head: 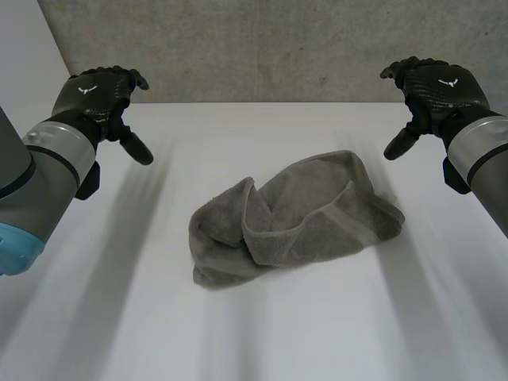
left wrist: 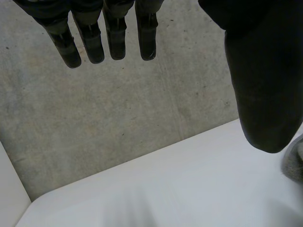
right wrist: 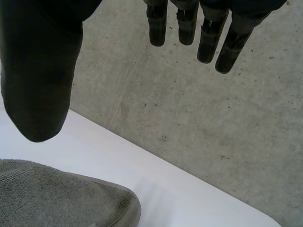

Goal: Fold the towel.

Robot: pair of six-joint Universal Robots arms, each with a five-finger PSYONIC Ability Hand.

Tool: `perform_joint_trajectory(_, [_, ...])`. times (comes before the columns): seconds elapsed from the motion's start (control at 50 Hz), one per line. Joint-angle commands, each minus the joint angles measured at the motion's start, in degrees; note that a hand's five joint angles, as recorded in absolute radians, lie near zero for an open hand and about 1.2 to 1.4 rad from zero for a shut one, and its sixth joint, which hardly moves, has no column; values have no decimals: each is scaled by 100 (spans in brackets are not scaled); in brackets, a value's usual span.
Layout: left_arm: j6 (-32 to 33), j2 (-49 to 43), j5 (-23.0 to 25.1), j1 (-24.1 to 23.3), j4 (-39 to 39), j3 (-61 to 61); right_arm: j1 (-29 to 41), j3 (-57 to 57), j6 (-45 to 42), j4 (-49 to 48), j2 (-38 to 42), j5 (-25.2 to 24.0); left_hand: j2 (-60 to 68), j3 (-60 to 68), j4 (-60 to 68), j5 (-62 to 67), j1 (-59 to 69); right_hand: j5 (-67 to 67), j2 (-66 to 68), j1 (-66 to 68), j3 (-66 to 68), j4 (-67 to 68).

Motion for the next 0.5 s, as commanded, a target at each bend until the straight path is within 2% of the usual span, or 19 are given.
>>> perform_joint_trajectory(0.02, [59, -54, 295, -26, 73, 31, -4, -52, -559, 254, 41, -351, -473, -296, -336, -242, -452, -361, -447, -348, -248, -437])
perform_joint_trajectory(0.04, [103, -97, 547, -26, 151, 31, 5, -69, -934, 524, 93, -594, -473, -296, -336, -242, -452, -361, -447, -348, -248, -437])
perform_joint_trajectory(0.06, [173, -158, 854, -44, 239, 13, 5, -70, -937, 527, 94, -597, -440, -296, -336, -209, -419, -361, -447, -348, -248, -437])
perform_joint_trajectory(0.08, [173, -159, 857, -44, 240, 13, 5, -78, -1303, 779, 146, -840, -440, -296, -336, -208, -419, -361, -447, -348, -248, -437])
perform_joint_trajectory(0.1, [252, -246, 1153, -70, 327, 13, 5, -78, -1611, 1008, 225, -1052, -423, -296, -336, -192, -402, -361, -447, -348, -248, -437])
perform_joint_trajectory(0.12, [253, -247, 1156, -70, 328, 13, 5, -78, -1614, 1010, 225, -1054, -423, -296, -336, -192, -402, -361, -447, -348, -248, -437])
perform_joint_trajectory(0.16, [454, -500, 1637, -105, 511, 57, 48, -8, -1886, 1343, 374, -1281, -423, -296, -336, -192, -402, -361, -447, -348, -248, -437])
perform_joint_trajectory(0.18, [455, -502, 1639, -106, 512, 57, 49, -8, -1887, 1344, 375, -1282, -423, -296, -336, -192, -402, -361, -447, -348, -248, -437])
perform_joint_trajectory(0.22, [638, -825, 1937, -141, 722, 153, 49, 45, -1869, 1379, 445, -1335, -373, -296, -336, -141, -352, -361, -447, -348, -248, -437])
perform_joint_trajectory(0.34, [991, -1407, 2175, -299, 969, 418, 84, 405, -1640, 887, 937, -1388, -305, -296, -336, -74, -284, -361, -447, -348, -248, -437])
perform_joint_trajectory(0.38, [1358, -1809, 2333, -395, 952, 627, 93, 598, -1527, 319, 1209, -1405, -272, -296, -336, -40, -251, -361, -447, -348, -248, -437])
perform_joint_trajectory(0.5, [2028, -2312, 2650, -527, 934, 813, 101, 634, -1368, -255, 1676, -1546, -255, -296, -336, -23, -234, -361, -447, -348, -248, -437])
